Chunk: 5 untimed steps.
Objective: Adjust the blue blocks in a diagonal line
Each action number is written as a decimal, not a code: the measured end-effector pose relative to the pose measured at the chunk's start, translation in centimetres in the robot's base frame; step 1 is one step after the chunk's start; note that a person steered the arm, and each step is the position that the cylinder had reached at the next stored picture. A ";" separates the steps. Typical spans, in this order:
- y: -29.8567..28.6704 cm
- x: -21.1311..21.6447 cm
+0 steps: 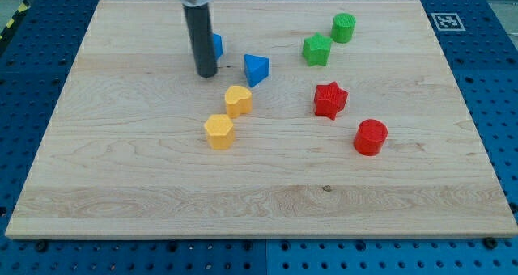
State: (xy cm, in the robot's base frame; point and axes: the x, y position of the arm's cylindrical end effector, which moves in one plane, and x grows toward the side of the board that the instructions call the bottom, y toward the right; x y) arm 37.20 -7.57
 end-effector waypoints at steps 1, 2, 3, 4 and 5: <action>1.0 0.0; 2.0 0.0; 3.7 0.0; 4.4 0.0; 4.7 0.0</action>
State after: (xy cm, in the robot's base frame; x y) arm 37.19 -2.83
